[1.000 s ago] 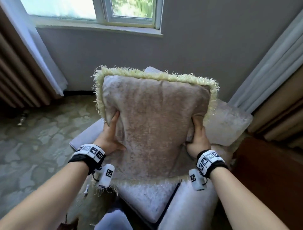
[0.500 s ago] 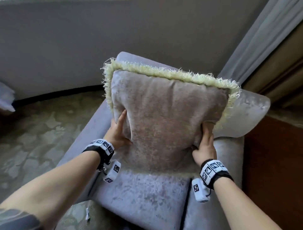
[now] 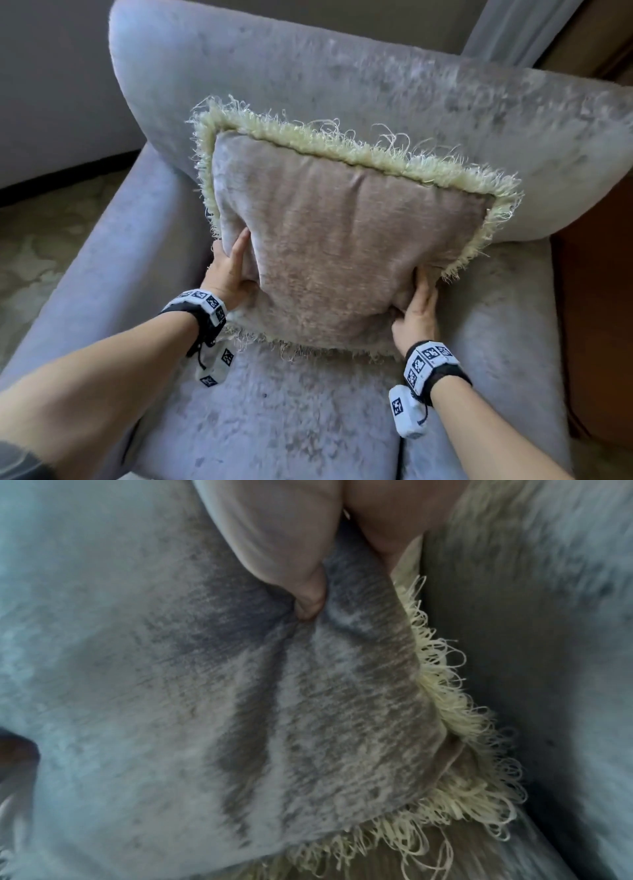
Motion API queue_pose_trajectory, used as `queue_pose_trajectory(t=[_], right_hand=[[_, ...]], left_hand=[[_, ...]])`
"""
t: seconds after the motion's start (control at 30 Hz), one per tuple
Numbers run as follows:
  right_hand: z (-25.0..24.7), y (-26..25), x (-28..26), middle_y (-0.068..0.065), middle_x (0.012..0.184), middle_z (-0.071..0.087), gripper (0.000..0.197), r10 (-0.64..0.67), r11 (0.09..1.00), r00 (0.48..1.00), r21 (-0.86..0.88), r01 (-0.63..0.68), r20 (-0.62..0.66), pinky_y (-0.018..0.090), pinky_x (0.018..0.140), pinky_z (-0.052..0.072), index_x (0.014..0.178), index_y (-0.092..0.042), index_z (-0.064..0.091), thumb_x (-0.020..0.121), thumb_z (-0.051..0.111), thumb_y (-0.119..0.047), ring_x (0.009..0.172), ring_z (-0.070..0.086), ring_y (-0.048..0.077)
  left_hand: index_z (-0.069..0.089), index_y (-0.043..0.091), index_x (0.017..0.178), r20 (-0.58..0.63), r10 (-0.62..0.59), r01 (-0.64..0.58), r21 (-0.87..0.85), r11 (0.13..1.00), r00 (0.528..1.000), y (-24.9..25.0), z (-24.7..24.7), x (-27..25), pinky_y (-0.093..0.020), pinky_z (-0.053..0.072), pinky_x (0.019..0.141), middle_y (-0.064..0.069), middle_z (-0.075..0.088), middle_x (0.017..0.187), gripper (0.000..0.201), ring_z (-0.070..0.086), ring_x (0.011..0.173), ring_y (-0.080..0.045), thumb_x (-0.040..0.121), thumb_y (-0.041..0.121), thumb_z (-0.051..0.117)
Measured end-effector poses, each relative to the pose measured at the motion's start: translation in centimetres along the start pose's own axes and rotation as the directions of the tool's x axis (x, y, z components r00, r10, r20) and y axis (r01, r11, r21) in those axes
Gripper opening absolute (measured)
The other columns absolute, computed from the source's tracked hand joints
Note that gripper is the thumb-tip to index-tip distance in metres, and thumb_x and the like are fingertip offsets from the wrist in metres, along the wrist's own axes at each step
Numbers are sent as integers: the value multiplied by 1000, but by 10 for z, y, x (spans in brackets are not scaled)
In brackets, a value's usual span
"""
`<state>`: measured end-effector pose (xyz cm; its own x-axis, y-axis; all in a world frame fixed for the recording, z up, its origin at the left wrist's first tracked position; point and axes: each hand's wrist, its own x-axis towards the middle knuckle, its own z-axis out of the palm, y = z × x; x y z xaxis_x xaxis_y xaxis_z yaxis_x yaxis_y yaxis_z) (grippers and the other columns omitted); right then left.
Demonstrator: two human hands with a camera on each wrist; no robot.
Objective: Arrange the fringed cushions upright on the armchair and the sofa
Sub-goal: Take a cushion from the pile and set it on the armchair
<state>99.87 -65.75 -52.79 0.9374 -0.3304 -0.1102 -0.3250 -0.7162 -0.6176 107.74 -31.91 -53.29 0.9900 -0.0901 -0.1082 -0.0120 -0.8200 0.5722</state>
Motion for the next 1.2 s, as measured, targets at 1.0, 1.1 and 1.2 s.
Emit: queue_pose_trajectory(t=[1.0, 1.1, 1.2], right_hand=[[-85, -50, 112, 14, 141, 21, 132, -338, 676, 863, -541, 500, 375, 67, 109, 21, 142, -59, -8, 54, 89, -46, 134, 18, 42], [-77, -37, 109, 13, 123, 29, 126, -373, 679, 854, -520, 518, 363, 60, 101, 37, 143, -58, -6, 60, 85, -30, 119, 36, 40], [-75, -33, 108, 13, 114, 32, 118, -409, 671, 848, -519, 530, 337, 53, 91, 47, 143, -57, 0, 65, 81, -20, 109, 46, 41]], left_hand=[[-20, 46, 146, 149, -164, 178, -87, 980, 975, -86, 93, -25, -60, 37, 104, -26, 25, 141, 167, 38, 124, -42, 23, 57, 93], [-11, 47, 148, 101, -148, 159, -116, 980, 984, -87, 100, -30, -56, 41, 101, -22, 21, 146, 159, 43, 115, -37, 29, 55, 94], [-2, 47, 149, 82, -199, 206, -97, 974, 977, -83, 104, -35, -49, 44, 98, -20, 25, 147, 148, 43, 122, -37, 39, 39, 97]])
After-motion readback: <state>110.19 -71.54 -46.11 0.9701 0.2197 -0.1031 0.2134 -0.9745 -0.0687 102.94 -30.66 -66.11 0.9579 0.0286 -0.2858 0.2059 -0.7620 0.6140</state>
